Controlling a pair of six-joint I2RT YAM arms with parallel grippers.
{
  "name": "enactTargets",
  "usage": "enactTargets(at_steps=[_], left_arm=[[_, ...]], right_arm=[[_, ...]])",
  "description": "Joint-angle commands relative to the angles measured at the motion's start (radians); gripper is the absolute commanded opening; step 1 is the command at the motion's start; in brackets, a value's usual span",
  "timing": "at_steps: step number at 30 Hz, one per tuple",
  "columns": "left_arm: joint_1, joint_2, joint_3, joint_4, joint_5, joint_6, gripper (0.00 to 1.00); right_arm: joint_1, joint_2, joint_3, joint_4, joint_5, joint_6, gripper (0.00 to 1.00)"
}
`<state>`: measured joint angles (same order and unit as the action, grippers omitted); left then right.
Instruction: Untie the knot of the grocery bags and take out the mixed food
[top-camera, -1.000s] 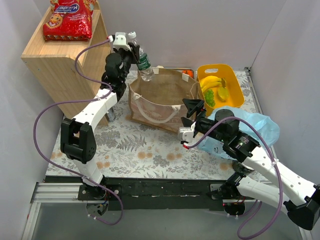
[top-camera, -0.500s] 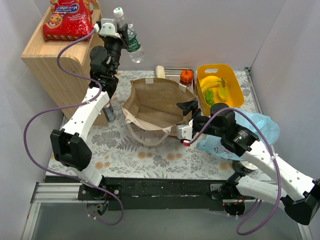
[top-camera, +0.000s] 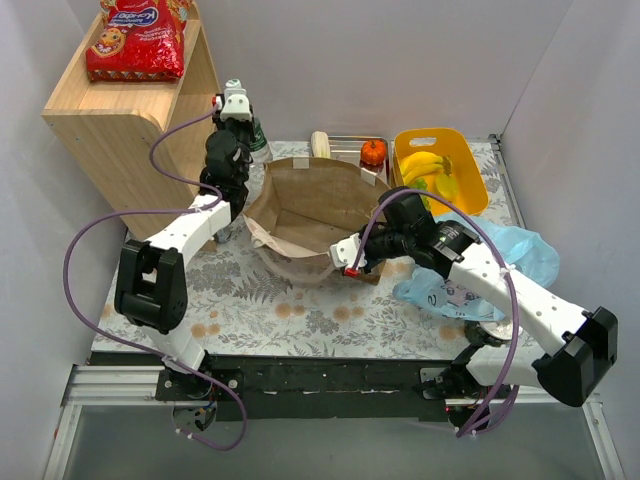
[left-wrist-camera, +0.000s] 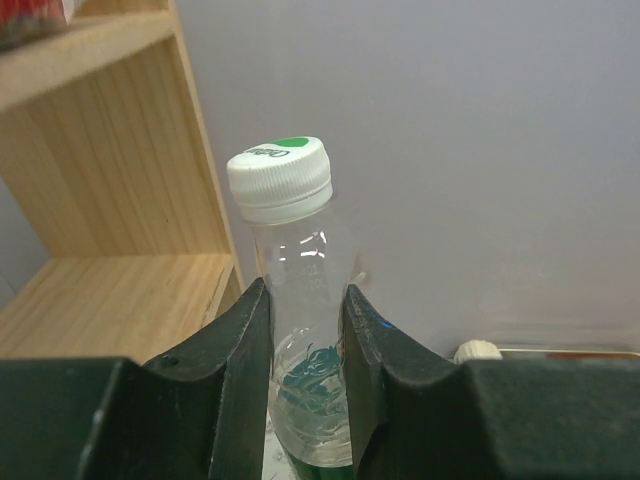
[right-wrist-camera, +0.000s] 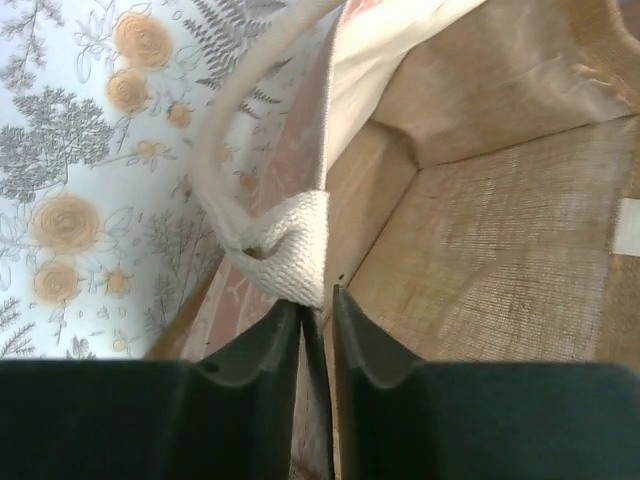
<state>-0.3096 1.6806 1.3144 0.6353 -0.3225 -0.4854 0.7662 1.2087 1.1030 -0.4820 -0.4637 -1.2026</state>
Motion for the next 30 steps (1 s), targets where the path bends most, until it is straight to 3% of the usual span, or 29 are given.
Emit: enactTargets(at_steps=[1, 4, 13, 20, 30], left_arm=[[0.0, 0.017, -0.058, 0.227, -0.084, 0.034, 0.0], [0.006, 0.07, -0.105, 0.328, -0.125, 0.048, 0.0], [0.046, 0.174, -0.181, 0.477, -0.142, 0.131, 0.0], [0.069, 0.14, -0.268, 0.443, -0.124, 0.11, 0.0], [0.067, 0.149, -0.334, 0.44, -0.086, 0.11, 0.0]], right_arm=[[-0.004, 0.006, 0.138, -0.179, 0.072, 0.04, 0.16], [-0.004, -0.046, 0.15, -0.3, 0.126, -0.003, 0.01], [-0.005, -0.238, 0.11, -0.443, 0.263, -0.017, 0.01], [-0.019, -0.287, 0.023, -0.371, 0.367, 0.063, 0.01], [-0.031, -0.294, -0.026, -0.297, 0.359, 0.095, 0.01]])
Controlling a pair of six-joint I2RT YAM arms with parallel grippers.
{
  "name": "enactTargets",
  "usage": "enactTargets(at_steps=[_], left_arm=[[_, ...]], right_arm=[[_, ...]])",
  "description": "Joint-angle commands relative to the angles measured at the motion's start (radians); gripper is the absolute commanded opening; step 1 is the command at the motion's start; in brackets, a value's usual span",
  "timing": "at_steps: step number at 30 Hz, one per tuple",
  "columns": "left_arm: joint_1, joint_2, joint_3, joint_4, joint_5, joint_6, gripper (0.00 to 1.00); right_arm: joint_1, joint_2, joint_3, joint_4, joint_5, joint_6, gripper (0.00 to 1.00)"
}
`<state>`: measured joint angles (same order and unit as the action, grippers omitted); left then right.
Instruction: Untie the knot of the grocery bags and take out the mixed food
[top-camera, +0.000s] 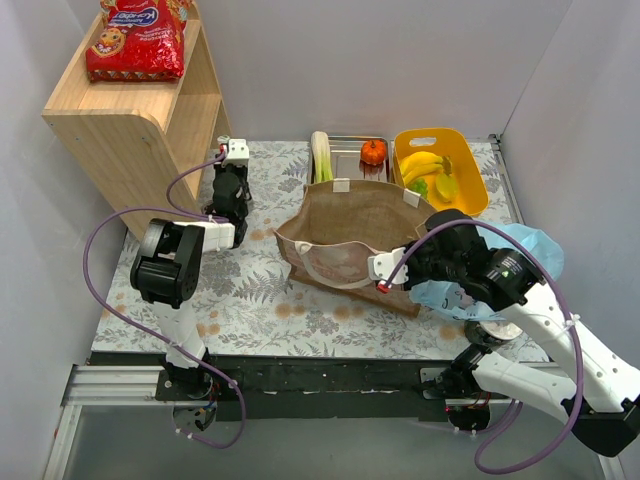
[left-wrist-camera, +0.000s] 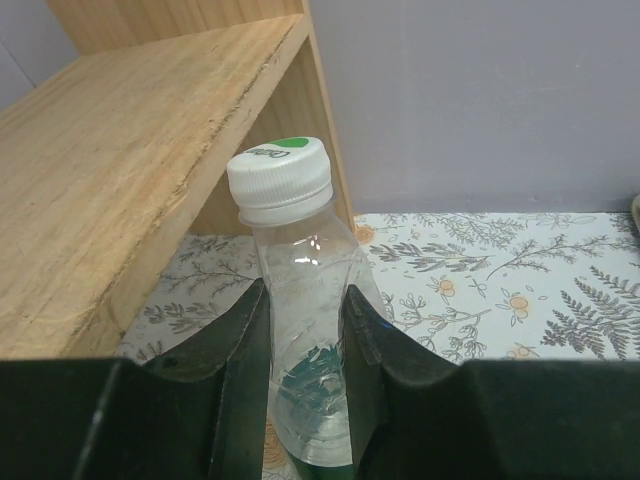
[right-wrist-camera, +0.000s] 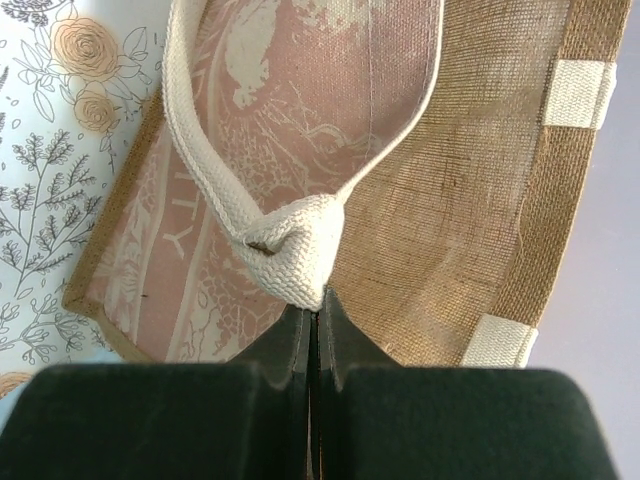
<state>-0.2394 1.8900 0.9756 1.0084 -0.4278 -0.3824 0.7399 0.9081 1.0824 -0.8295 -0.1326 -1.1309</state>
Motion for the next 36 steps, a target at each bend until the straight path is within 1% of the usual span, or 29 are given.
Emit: enactTargets(at_steps=[1, 5, 7, 11, 13, 16, 19, 20, 21, 23, 24, 26, 28, 30, 31, 33, 36], left_arm=[[-0.003, -0.058, 0.005, 0.067, 0.02, 0.011, 0.0], [-0.003, -0.049, -0.005, 0.073, 0.023, 0.042, 0.0], [-0.003, -0.049, -0.012, 0.07, 0.029, 0.056, 0.05], [-0.003, -0.055, -0.038, 0.084, 0.031, 0.057, 0.09], [-0.003, -0.061, -0.049, 0.082, 0.029, 0.042, 0.12], [-0.005, -0.068, -0.06, 0.072, 0.029, 0.017, 0.14], [-0.008, -0.081, -0.071, 0.07, 0.026, 0.022, 0.24], [-0.008, -0.091, -0.075, 0.056, 0.027, 0.02, 0.3], [-0.009, -0.098, -0.078, 0.047, 0.029, 0.02, 0.39], [-0.008, -0.126, -0.087, 0.02, 0.032, 0.017, 0.48], [-0.008, -0.135, -0.092, 0.012, 0.032, 0.014, 0.55], [-0.011, -0.152, -0.106, -0.001, 0.043, 0.02, 0.61], [-0.012, -0.169, -0.117, -0.005, 0.049, 0.033, 0.69], [-0.017, -0.184, -0.121, -0.025, 0.052, 0.036, 0.72], [-0.02, -0.19, -0.121, -0.03, 0.052, 0.037, 0.76], [-0.029, -0.209, -0.114, -0.053, 0.057, 0.037, 0.8], [-0.043, -0.232, -0.078, -0.106, 0.07, 0.037, 0.91]], right_arm=[[-0.005, 0.006, -0.006, 0.056, 0.027, 0.022, 0.01], [-0.007, 0.009, -0.01, 0.076, 0.025, 0.02, 0.01], [-0.005, 0.008, -0.021, 0.089, 0.03, 0.022, 0.01], [-0.005, 0.008, -0.033, 0.109, 0.036, 0.023, 0.01], [-0.007, 0.008, -0.036, 0.107, 0.033, 0.023, 0.01], [-0.005, 0.008, -0.042, 0.109, 0.033, 0.022, 0.01], [-0.005, 0.009, -0.045, 0.11, 0.033, 0.02, 0.01], [-0.005, 0.011, -0.045, 0.112, 0.034, 0.022, 0.01], [-0.005, 0.009, -0.047, 0.113, 0.036, 0.019, 0.01], [-0.004, 0.009, -0.056, 0.124, 0.037, 0.017, 0.01], [-0.005, 0.008, -0.059, 0.125, 0.037, 0.016, 0.01], [-0.005, 0.006, -0.068, 0.138, 0.034, 0.017, 0.01], [-0.005, 0.005, -0.073, 0.144, 0.031, 0.017, 0.01], [-0.004, 0.003, -0.084, 0.155, 0.031, 0.017, 0.01], [-0.005, 0.0, -0.087, 0.155, 0.03, 0.017, 0.01], [-0.005, -0.006, -0.093, 0.156, 0.028, 0.017, 0.01], [-0.005, -0.024, -0.107, 0.156, 0.028, 0.011, 0.01]])
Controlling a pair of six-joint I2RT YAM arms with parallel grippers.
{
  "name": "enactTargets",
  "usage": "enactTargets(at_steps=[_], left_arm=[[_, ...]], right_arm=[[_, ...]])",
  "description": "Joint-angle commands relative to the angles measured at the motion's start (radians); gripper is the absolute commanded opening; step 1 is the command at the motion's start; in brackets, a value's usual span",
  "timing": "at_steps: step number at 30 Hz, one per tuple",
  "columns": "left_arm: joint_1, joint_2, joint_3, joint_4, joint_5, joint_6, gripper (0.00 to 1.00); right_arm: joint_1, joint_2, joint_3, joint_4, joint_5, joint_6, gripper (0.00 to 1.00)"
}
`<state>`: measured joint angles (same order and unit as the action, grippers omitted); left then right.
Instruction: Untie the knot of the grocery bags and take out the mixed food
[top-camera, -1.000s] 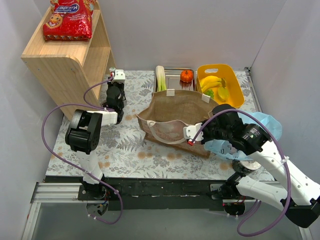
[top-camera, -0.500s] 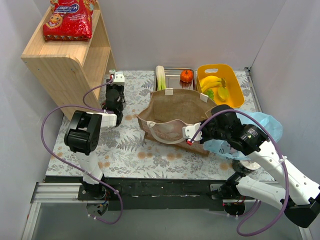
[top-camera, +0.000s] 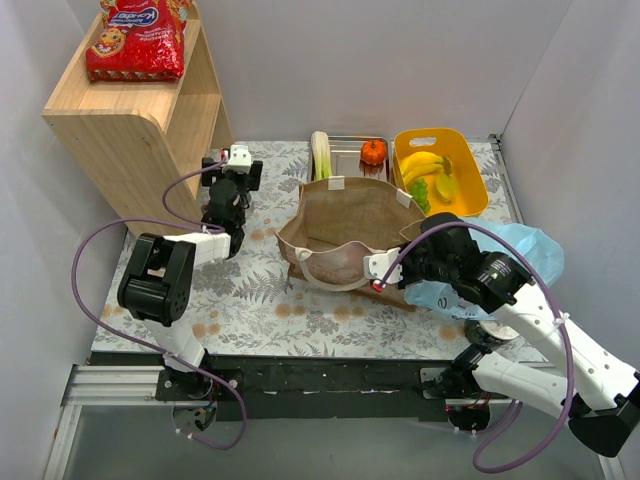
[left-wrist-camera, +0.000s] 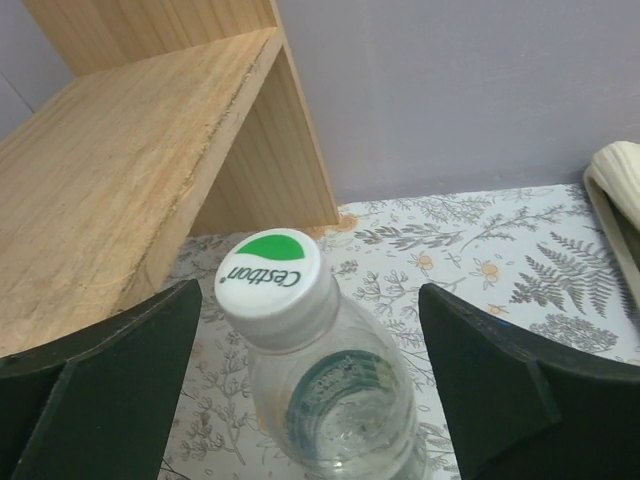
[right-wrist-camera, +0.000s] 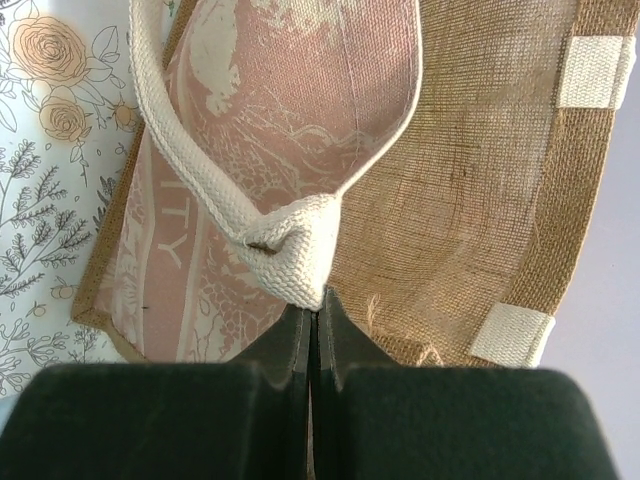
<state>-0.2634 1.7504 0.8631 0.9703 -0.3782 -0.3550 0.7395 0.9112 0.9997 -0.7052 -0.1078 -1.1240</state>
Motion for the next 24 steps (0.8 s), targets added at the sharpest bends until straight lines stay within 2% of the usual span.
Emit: enactTargets(at_steps=[1, 4, 6, 7, 8, 9, 11, 12, 13, 14, 15, 16, 19, 22, 24], left_arm=[[-0.022, -0.11, 0.046, -0.085, 0.027, 0.008, 0.98], [-0.028, -0.169, 0.126, -0.206, 0.051, -0.013, 0.98], [-0.028, -0.202, 0.225, -0.278, 0.099, -0.061, 0.98], [-0.028, -0.244, 0.272, -0.373, 0.123, -0.084, 0.98], [-0.028, -0.261, 0.312, -0.415, 0.152, -0.134, 0.98], [-0.027, -0.282, 0.405, -0.461, 0.182, -0.163, 0.98], [-0.017, -0.328, 0.499, -0.612, 0.364, -0.225, 0.98], [0.012, -0.341, 0.551, -0.655, 0.456, -0.275, 0.98], [0.021, -0.348, 0.644, -0.735, 0.583, -0.289, 0.98], [0.026, -0.35, 0.707, -0.78, 0.591, -0.292, 0.98], [0.026, -0.339, 0.764, -0.827, 0.587, -0.292, 0.98], [0.029, -0.327, 0.886, -0.919, 0.55, -0.292, 0.98], [0.038, -0.281, 1.026, -1.031, 0.455, -0.286, 0.98], [0.053, -0.282, 1.067, -0.983, 0.332, -0.253, 0.98], [0.065, -0.29, 1.051, -0.937, 0.286, -0.236, 0.98]], right_arm=[[-0.005, -0.032, -0.026, 0.032, 0.003, 0.001, 0.01], [-0.005, -0.046, -0.027, 0.055, 0.008, 0.006, 0.05], [-0.006, -0.051, -0.015, 0.108, 0.005, 0.059, 0.23], [-0.006, -0.051, 0.016, 0.13, -0.004, 0.081, 0.32], [-0.008, -0.052, 0.034, 0.147, -0.029, 0.11, 0.51], [-0.006, -0.043, 0.057, 0.176, -0.045, 0.159, 0.59], [-0.008, -0.031, 0.124, 0.188, -0.085, 0.199, 0.75], [-0.006, -0.012, 0.146, 0.191, -0.12, 0.216, 0.78], [-0.006, -0.002, 0.171, 0.193, -0.133, 0.257, 0.81], [-0.006, 0.011, 0.23, 0.193, -0.15, 0.282, 0.83], [-0.006, 0.034, 0.255, 0.199, -0.156, 0.314, 0.83], [-0.006, 0.043, 0.282, 0.248, -0.162, 0.381, 0.84], [-0.006, 0.103, 0.364, 0.363, -0.203, 0.501, 0.86], [-0.005, 0.228, 0.474, 0.472, -0.354, 0.631, 0.82], [0.0, 0.338, 0.549, 0.585, -0.406, 0.792, 0.8]])
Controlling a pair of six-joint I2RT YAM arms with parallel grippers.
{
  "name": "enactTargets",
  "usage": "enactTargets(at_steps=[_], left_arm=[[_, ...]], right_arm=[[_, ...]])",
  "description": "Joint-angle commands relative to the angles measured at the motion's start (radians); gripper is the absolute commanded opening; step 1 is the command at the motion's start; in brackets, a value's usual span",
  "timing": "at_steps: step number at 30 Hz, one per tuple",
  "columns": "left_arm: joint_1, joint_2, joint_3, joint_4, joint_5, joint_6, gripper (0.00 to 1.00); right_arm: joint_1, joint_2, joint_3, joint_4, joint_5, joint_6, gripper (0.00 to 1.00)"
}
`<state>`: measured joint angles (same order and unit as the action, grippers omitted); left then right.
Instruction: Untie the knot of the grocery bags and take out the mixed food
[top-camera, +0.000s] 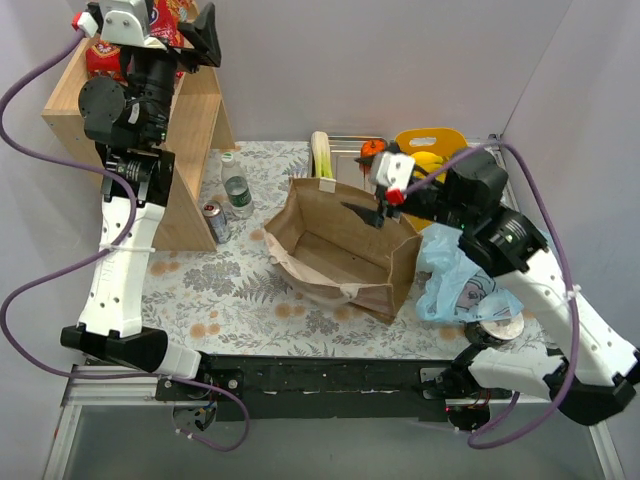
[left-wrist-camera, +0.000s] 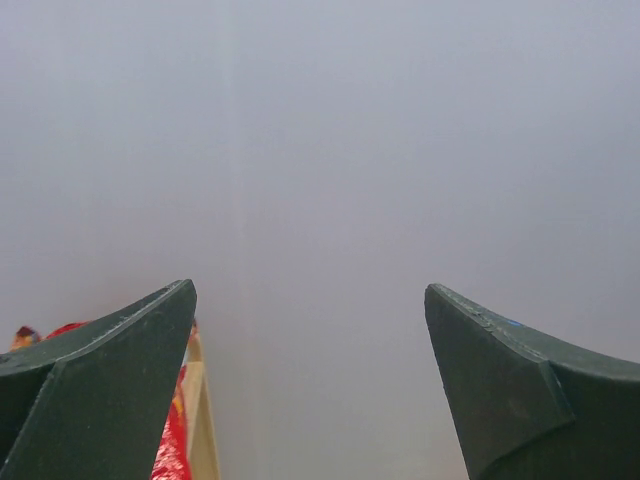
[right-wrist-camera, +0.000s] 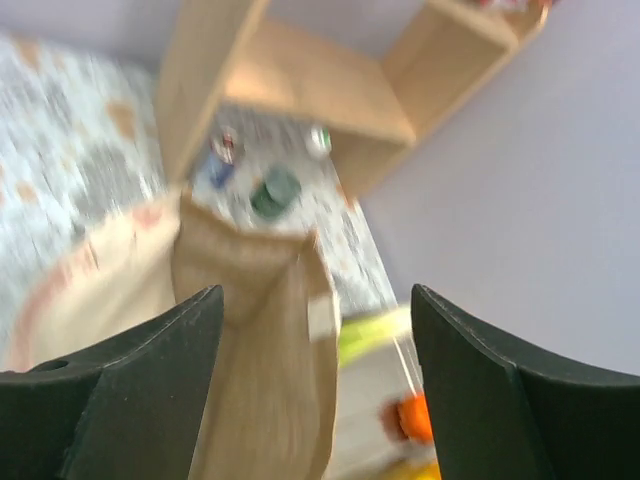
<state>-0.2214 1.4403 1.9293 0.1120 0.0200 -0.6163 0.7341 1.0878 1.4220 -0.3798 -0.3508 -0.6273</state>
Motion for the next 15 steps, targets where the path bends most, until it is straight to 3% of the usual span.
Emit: enactTargets(at_steps=[1, 6, 7, 8, 10, 15], left_arm=[[0.025, 0.017, -0.015, -0.054, -0.124, 0.036, 0.98], [0.03, 0.026, 0.028, 0.035, -0.23, 0.044, 0.98], [0.03, 0.031, 0.046, 0.034, -0.23, 0.046, 0.98], [0.031, 0.04, 0.063, 0.029, -0.232, 0.05, 0.98], [0.031, 0.04, 0.099, 0.022, -0.242, 0.049, 0.98], [0.047, -0.038, 0.054, 0.028, -0.236, 0.049, 0.98]], right_arm=[[0.008, 0.202, 0.152, 0.292, -0.187, 0.335, 0.78], [0.135, 0.475, 0.245, 0.534, -0.152, 0.535, 0.39], [0.161, 0.522, 0.299, 0.539, -0.136, 0.55, 0.32], [0.203, 0.619, 0.334, 0.539, -0.102, 0.567, 0.17], [0.234, 0.708, 0.415, 0.532, -0.042, 0.664, 0.01], [0.312, 0.894, 0.479, 0.458, 0.237, 0.767, 0.01]])
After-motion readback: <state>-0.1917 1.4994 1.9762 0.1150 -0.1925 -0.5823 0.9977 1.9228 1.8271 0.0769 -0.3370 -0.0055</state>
